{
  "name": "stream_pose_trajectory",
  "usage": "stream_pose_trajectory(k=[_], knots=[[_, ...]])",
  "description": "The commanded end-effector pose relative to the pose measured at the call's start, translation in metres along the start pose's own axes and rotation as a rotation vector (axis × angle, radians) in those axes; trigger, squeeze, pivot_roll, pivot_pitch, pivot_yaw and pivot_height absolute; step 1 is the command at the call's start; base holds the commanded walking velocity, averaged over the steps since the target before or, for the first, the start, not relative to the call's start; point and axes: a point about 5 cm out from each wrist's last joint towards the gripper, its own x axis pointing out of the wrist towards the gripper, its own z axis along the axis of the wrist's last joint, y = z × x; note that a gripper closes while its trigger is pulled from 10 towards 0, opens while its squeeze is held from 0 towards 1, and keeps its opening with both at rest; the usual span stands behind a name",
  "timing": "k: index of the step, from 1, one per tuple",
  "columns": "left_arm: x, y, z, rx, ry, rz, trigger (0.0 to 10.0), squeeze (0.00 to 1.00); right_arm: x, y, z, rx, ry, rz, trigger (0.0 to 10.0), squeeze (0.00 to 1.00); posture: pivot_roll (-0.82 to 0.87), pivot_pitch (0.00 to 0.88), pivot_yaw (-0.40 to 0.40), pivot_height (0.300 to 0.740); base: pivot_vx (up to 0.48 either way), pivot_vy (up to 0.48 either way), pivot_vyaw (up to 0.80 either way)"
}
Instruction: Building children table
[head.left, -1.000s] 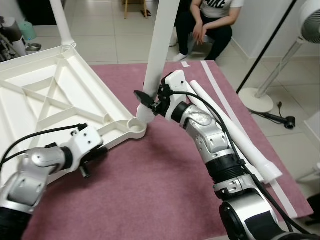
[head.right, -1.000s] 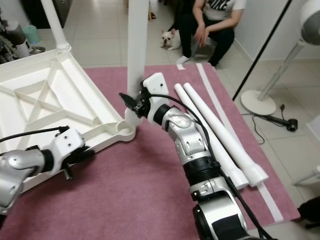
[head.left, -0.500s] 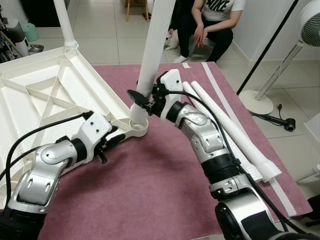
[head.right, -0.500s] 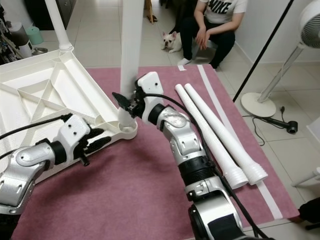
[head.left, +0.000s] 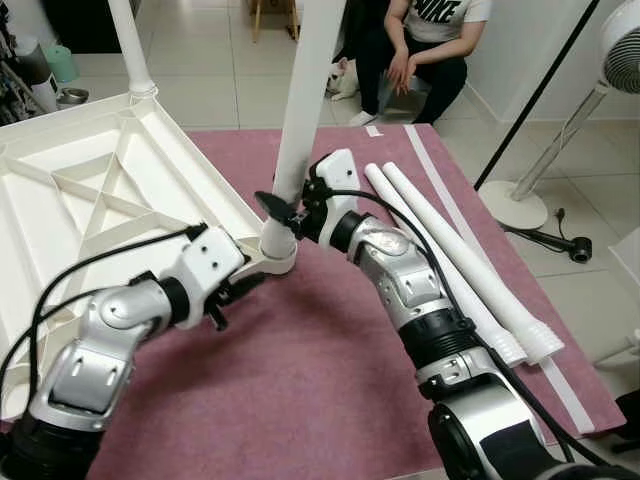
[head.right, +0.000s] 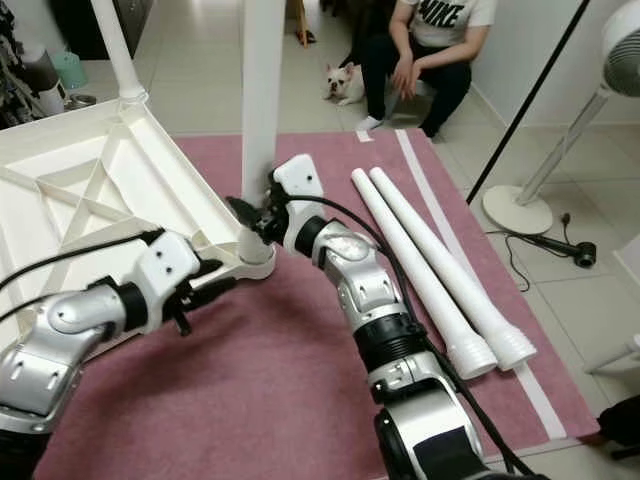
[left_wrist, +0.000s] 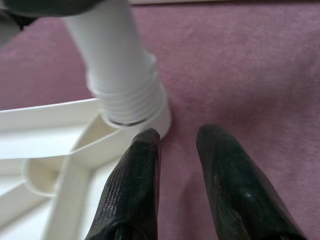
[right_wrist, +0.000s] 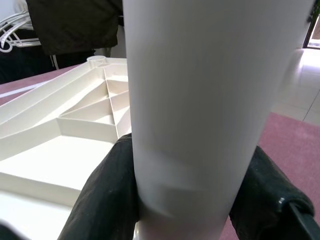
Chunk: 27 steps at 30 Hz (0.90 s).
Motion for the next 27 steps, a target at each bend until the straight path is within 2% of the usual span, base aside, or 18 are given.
stream_pose_trajectory(k=[1, 4, 7, 10, 14, 18, 21, 25, 27], knots=[[0.006, 0.003, -0.007, -0.019, 0.042, 0.128, 10.0, 0.0, 0.001, -0.001, 0.002, 0.006, -0.03, -0.007, 10.0, 0.0, 0.17, 0.0, -0.036, 0.74, 0.0, 0.0, 0.0], [0.017, 0.007, -0.011, -0.043, 0.069, 0.188, 10.0, 0.0, 0.004, -0.004, 0.004, 0.043, -0.077, -0.014, 10.0, 0.0, 0.16, 0.0, -0.026, 0.74, 0.0, 0.0, 0.0], [0.019, 0.01, -0.011, -0.039, 0.077, 0.202, 10.0, 0.0, 0.005, -0.005, 0.004, 0.038, -0.077, -0.013, 10.0, 0.0, 0.16, 0.0, -0.025, 0.74, 0.0, 0.0, 0.0], [0.021, 0.013, -0.011, -0.033, 0.088, 0.217, 10.0, 0.0, 0.007, -0.006, 0.003, 0.029, -0.064, -0.01, 10.0, 0.0, 0.17, 0.0, -0.025, 0.74, 0.0, 0.0, 0.0], [0.026, 0.025, -0.005, -0.027, 0.082, 0.279, 10.0, 0.0, 0.005, -0.004, -0.011, 0.024, 0.002, 0.006, 10.0, 0.0, 0.17, 0.0, -0.025, 0.74, 0.0, 0.0, 0.0], [0.028, 0.027, -0.004, -0.025, 0.083, 0.288, 10.0, 0.0, 0.004, -0.004, -0.015, 0.04, 0.008, 0.011, 10.0, 0.0, 0.17, 0.0, -0.024, 0.74, 0.0, 0.0, 0.0], [0.03, 0.034, -0.015, -0.023, 0.165, 0.312, 10.0, 0.0, 0.002, -0.006, -0.02, 0.061, 0.008, -0.015, 10.0, 0.0, 0.16, 0.0, -0.017, 0.74, 0.0, 0.0, 0.0], [0.03, 0.042, -0.02, 0.008, 0.195, 0.319, 10.0, 0.0, 0.002, -0.006, -0.024, 0.057, 0.025, -0.025, 10.0, 0.0, 0.16, 0.0, -0.015, 0.74, 0.0, 0.0, 0.0], [0.028, 0.05, -0.024, 0.074, 0.226, 0.329, 10.0, 0.0, 0.001, -0.006, -0.024, 0.048, 0.028, -0.023, 10.0, 0.0, 0.16, 0.0, -0.013, 0.74, 0.0, 0.0, 0.0]])
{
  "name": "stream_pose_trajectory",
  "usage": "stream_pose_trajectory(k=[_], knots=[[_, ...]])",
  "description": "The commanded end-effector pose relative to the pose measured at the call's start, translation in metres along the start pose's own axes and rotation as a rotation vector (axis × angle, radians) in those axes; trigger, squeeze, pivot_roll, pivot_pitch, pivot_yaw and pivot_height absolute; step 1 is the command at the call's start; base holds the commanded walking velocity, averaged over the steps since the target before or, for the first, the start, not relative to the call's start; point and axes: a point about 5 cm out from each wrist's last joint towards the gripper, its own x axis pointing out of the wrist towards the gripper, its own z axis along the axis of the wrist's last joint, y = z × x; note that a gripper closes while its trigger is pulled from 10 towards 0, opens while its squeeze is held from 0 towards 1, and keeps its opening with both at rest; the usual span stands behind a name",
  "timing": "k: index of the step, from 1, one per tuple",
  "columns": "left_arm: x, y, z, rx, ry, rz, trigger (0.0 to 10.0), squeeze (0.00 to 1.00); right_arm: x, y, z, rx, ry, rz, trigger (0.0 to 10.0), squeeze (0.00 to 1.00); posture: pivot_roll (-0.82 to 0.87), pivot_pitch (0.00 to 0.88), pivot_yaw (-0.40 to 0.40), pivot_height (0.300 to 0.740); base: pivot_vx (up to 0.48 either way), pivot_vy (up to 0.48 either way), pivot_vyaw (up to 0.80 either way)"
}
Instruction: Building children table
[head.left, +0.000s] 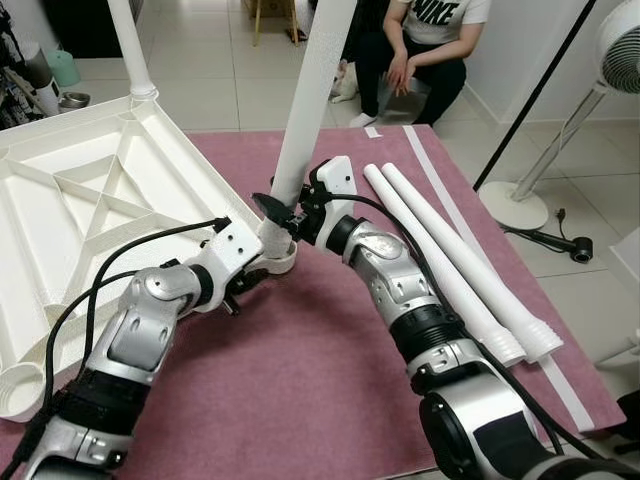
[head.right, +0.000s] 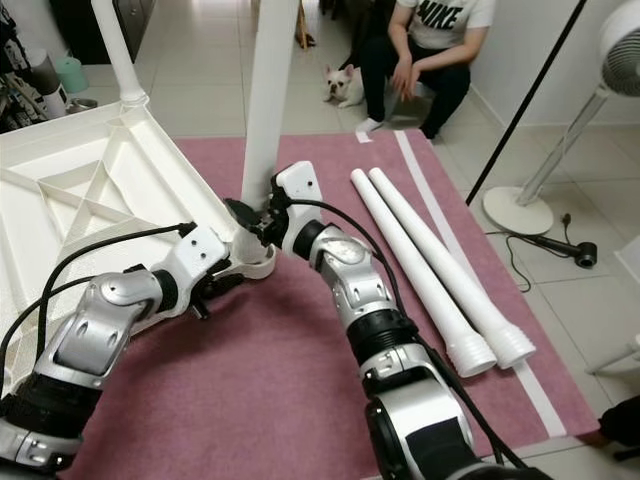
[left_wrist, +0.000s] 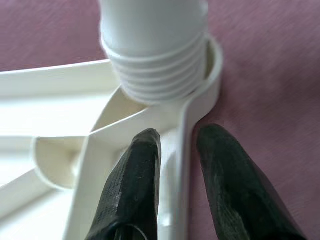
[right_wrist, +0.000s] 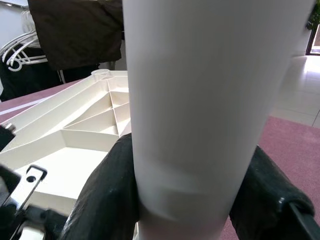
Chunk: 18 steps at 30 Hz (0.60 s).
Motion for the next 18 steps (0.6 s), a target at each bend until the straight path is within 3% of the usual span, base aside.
stream_pose_trajectory(k=[1, 3, 7, 11, 18], knots=[[-0.002, 0.015, -0.004, 0.023, 0.022, 0.257, 10.0, 0.0, -0.004, 0.0, -0.012, 0.015, 0.059, -0.01, 10.0, 0.0, 0.16, 0.0, -0.013, 0.74, 0.0, 0.0, 0.0], [-0.005, 0.024, -0.009, 0.069, 0.051, 0.257, 10.0, 0.0, -0.006, -0.002, -0.012, 0.0, 0.07, -0.018, 10.0, 0.0, 0.15, 0.0, -0.008, 0.74, 0.0, 0.0, 0.0], [-0.009, 0.028, -0.013, 0.073, 0.065, 0.21, 10.0, 0.0, -0.01, -0.007, -0.012, -0.036, 0.094, -0.043, 10.0, 0.0, 0.15, 0.0, -0.004, 0.74, 0.0, 0.0, 0.0], [-0.014, 0.016, -0.022, 0.063, 0.073, 0.063, 10.0, 0.0, -0.016, -0.015, -0.014, -0.081, 0.145, -0.08, 10.0, 0.0, 0.13, 0.0, 0.007, 0.74, 0.0, 0.0, 0.0], [-0.016, -0.004, -0.038, 0.079, 0.104, -0.017, 10.0, 0.0, -0.023, -0.017, -0.019, -0.068, 0.173, -0.095, 10.0, 0.0, 0.12, 0.0, 0.01, 0.74, 0.0, 0.0, 0.0]])
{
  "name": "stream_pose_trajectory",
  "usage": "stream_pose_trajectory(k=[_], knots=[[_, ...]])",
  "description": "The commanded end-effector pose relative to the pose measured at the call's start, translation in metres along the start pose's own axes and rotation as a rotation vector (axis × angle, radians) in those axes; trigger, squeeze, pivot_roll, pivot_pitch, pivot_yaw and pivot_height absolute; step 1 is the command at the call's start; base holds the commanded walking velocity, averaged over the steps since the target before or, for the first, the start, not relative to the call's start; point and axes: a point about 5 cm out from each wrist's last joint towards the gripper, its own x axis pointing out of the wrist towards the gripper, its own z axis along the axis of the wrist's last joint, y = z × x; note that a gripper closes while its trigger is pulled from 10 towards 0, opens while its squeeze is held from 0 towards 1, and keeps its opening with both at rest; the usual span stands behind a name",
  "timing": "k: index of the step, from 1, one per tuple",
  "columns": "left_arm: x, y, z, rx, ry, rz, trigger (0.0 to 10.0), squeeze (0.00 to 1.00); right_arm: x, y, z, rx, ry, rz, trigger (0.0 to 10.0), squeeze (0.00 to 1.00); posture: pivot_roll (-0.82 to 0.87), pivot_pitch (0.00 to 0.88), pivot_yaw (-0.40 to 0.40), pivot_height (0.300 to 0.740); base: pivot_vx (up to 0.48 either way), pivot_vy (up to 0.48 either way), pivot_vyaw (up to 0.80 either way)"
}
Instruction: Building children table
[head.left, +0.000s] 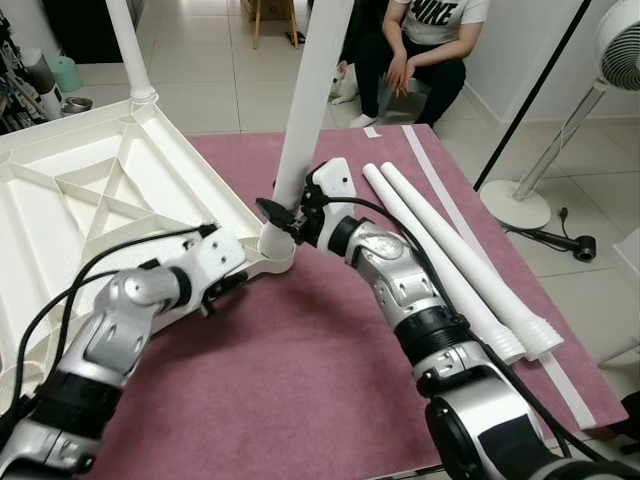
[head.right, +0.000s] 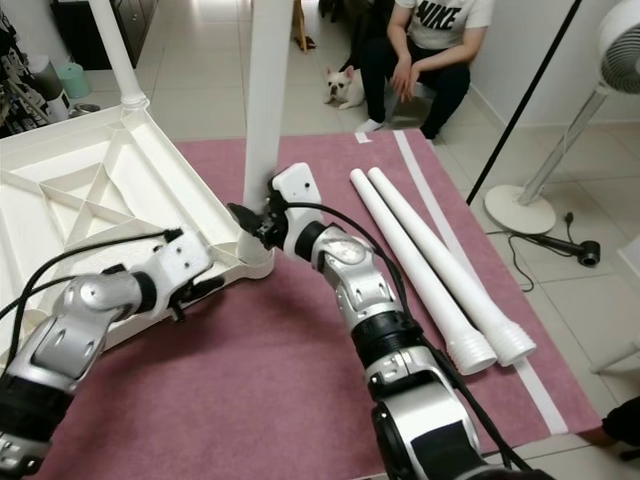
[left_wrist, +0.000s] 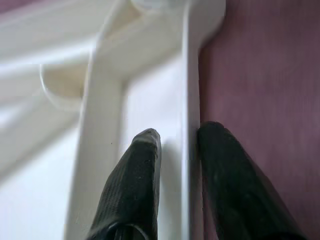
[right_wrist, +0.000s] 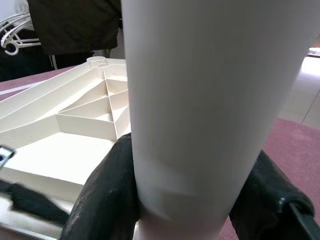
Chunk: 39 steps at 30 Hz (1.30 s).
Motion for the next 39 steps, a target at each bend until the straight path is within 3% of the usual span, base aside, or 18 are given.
stream_pose_trajectory(k=[1, 9, 16, 24, 29, 39], knots=[[-0.001, -0.001, -0.007, 0.011, 0.039, -0.003, 10.0, 0.0, -0.013, -0.011, -0.02, 0.003, 0.115, -0.068, 10.0, 0.0, 0.11, 0.0, 0.009, 0.74, 0.0, 0.0, 0.0], [0.002, 0.0, -0.001, 0.034, 0.022, -0.001, 10.0, 0.0, -0.011, -0.013, -0.018, 0.032, 0.088, -0.07, 10.0, 0.0, 0.12, 0.0, 0.009, 0.74, 0.0, 0.0, 0.0], [0.013, -0.003, 0.013, 0.002, -0.015, 0.039, 10.0, 0.0, -0.006, -0.02, -0.007, 0.109, 0.029, -0.103, 10.0, 0.0, 0.12, 0.0, 0.014, 0.74, 0.0, 0.0, 0.0], [0.019, -0.009, 0.02, -0.013, -0.034, 0.04, 10.0, 0.0, 0.0, -0.031, 0.002, -0.02, 0.126, -0.081, 10.0, 0.0, 0.11, 0.0, 0.02, 0.74, 0.0, 0.0, 0.0], [0.02, -0.013, 0.022, -0.005, -0.035, 0.039, 10.0, 0.0, 0.003, -0.032, 0.001, -0.051, 0.184, -0.039, 10.0, 0.0, 0.11, 0.0, 0.02, 0.74, 0.0, 0.0, 0.0], [0.02, -0.016, 0.022, -0.009, -0.031, 0.044, 10.0, 0.0, 0.004, -0.028, -0.006, -0.016, 0.2, -0.026, 10.0, 0.0, 0.12, 0.0, 0.009, 0.74, 0.0, 0.0, 0.0]])
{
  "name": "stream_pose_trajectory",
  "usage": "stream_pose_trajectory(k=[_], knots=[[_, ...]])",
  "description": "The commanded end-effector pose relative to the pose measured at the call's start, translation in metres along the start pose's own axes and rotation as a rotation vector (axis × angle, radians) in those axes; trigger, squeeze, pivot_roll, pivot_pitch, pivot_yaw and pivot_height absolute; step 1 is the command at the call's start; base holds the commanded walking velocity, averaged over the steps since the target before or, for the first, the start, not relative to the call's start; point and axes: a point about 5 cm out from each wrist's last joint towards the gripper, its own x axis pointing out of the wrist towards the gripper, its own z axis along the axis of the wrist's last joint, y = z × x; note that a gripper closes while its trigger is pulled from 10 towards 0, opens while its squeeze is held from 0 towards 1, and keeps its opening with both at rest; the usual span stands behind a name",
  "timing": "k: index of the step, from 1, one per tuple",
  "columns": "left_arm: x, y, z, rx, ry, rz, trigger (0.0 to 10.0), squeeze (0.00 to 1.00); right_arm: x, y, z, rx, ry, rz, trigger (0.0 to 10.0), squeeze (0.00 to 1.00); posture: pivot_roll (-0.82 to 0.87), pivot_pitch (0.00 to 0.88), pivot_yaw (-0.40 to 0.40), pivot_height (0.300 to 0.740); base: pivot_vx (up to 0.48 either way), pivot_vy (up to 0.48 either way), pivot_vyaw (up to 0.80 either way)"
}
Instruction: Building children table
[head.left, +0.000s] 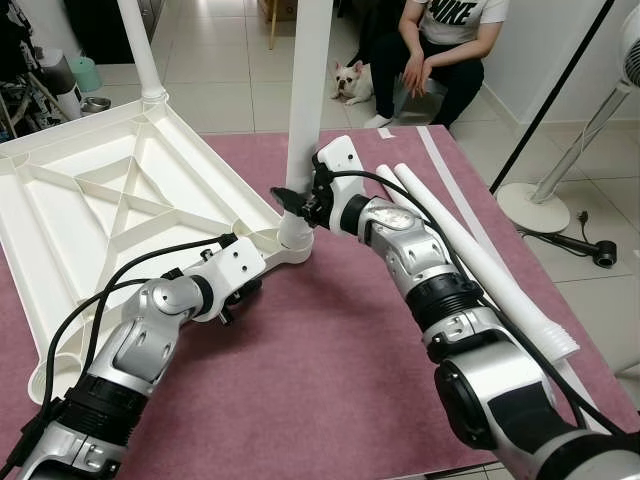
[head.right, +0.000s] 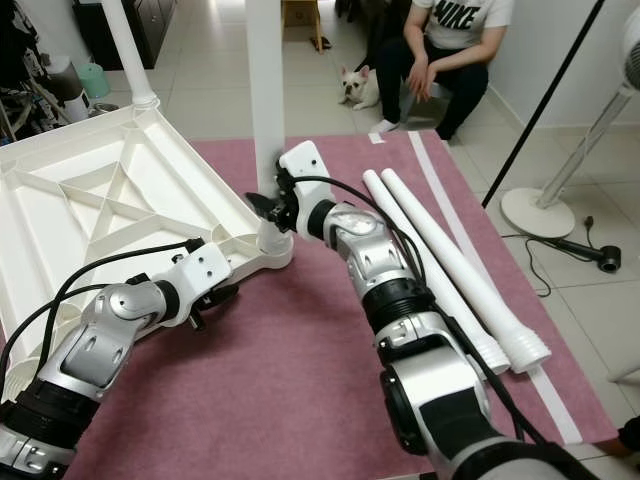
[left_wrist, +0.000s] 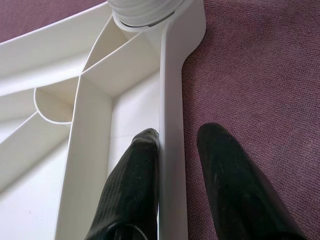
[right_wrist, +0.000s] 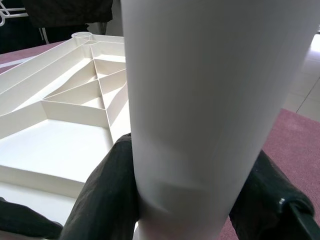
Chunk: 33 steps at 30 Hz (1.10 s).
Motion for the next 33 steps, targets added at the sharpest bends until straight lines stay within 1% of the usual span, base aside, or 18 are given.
stream_pose_trajectory(k=[1, 2, 5, 7, 9, 10, 12, 13, 14, 16, 18, 20, 22, 26, 29, 30, 32, 33], knots=[[0.001, -0.003, -0.004, -0.004, 0.02, 0.032, 10.0, 0.0, -0.007, -0.005, -0.02, 0.03, 0.085, -0.032, 10.0, 0.0, 0.12, 0.0, 0.009, 0.74, 0.0, 0.0, 0.0], [0.001, -0.003, -0.005, -0.005, 0.022, 0.034, 10.0, 0.0, -0.01, -0.004, -0.027, 0.051, 0.09, -0.057, 10.0, 0.0, 0.12, 0.0, 0.014, 0.74, 0.0, 0.0, 0.0], [0.001, -0.003, -0.005, -0.004, 0.021, 0.036, 10.0, 0.0, -0.012, -0.004, -0.033, 0.065, 0.101, -0.092, 10.0, 0.0, 0.12, 0.0, 0.018, 0.74, 0.0, 0.0, 0.0], [0.001, -0.003, -0.004, -0.003, 0.021, 0.037, 10.0, 0.0, -0.013, -0.005, -0.035, 0.067, 0.107, -0.106, 10.0, 0.0, 0.12, 0.0, 0.018, 0.74, 0.0, 0.0, 0.0], [0.002, -0.003, -0.004, -0.002, 0.018, 0.035, 10.0, 0.0, -0.013, -0.008, -0.038, 0.062, 0.117, -0.179, 10.0, 0.0, 0.11, 0.0, 0.024, 0.74, 0.0, 0.0, 0.0], [0.002, -0.003, -0.004, -0.002, 0.018, 0.035, 10.0, 0.0, -0.013, -0.008, -0.038, 0.062, 0.117, -0.179, 10.0, 0.0, 0.11, 0.0, 0.024, 0.74, 0.0, 0.0, 0.0], [0.003, -0.004, -0.003, -0.002, 0.016, 0.034, 10.0, 0.0, -0.013, -0.013, -0.04, 0.071, 0.127, -0.285, 10.0, 0.0, 0.11, 0.0, 0.024, 0.74, 0.0, 0.0, 0.0], [0.003, -0.004, -0.003, -0.002, 0.016, 0.034, 10.0, 0.0, -0.013, -0.013, -0.04, 0.071, 0.127, -0.285, 10.0, 0.0, 0.11, 0.0, 0.024, 0.74, 0.0, 0.0, 0.0], [0.003, -0.004, -0.002, -0.003, 0.014, 0.033, 10.0, 0.0, -0.014, -0.018, -0.041, 0.082, 0.137, -0.352, 10.0, 0.0, 0.11, 0.0, 0.024, 0.74, 0.0, 0.0, 0.0], [0.004, -0.004, -0.001, -0.004, 0.012, 0.033, 10.0, 0.0, -0.015, -0.023, -0.043, 0.091, 0.149, -0.429, 10.0, 0.0, 0.11, 0.0, 0.024, 0.74, 0.0, 0.0, 0.0], [0.004, -0.004, -0.001, -0.005, 0.012, 0.033, 10.0, 0.0, -0.015, -0.024, -0.043, 0.086, 0.152, -0.445, 10.0, 0.0, 0.11, 0.0, 0.024, 0.74, 0.0, 0.0, 0.0], [0.003, -0.004, -0.001, -0.007, 0.013, 0.036, 10.0, 0.0, -0.014, -0.025, -0.039, 0.053, 0.143, -0.507, 10.0, 0.0, 0.11, 0.0, 0.022, 0.74, 0.0, 0.0, 0.0], [0.003, -0.004, -0.001, -0.007, 0.013, 0.036, 10.0, 0.0, -0.014, -0.025, -0.039, 0.053, 0.143, -0.507, 10.0, 0.0, 0.11, 0.0, 0.022, 0.74, 0.0, 0.0, 0.0], [0.003, -0.003, -0.001, -0.009, 0.013, 0.04, 10.0, 0.0, -0.015, -0.025, -0.04, 0.037, 0.15, -0.558, 10.0, 0.0, 0.11, 0.0, 0.02, 0.74, 0.0, 0.0, 0.0], [0.004, -0.003, 0.001, -0.009, 0.008, 0.045, 10.0, 0.0, -0.017, -0.026, -0.045, 0.074, 0.164, -0.655, 10.0, 0.0, 0.11, 0.0, 0.021, 0.74, 0.0, 0.0, 0.0], [0.004, -0.003, 0.001, -0.009, 0.008, 0.045, 10.0, 0.0, -0.017, -0.026, -0.045, 0.074, 0.164, -0.655, 10.0, 0.0, 0.11, 0.0, 0.021, 0.74, 0.0, 0.0, 0.0], [0.004, -0.003, 0.003, -0.004, 0.003, 0.044, 10.0, 0.0, -0.018, -0.027, -0.046, 0.119, 0.153, -0.726, 10.0, 0.0, 0.11, 0.0, 0.023, 0.74, 0.0, 0.0, 0.0], [0.004, -0.003, 0.003, -0.004, 0.003, 0.044, 10.0, 0.0, -0.018, -0.027, -0.046, 0.119, 0.153, -0.726, 10.0, 0.0, 0.11, 0.0, 0.023, 0.74, 0.0, 0.0, 0.0]])
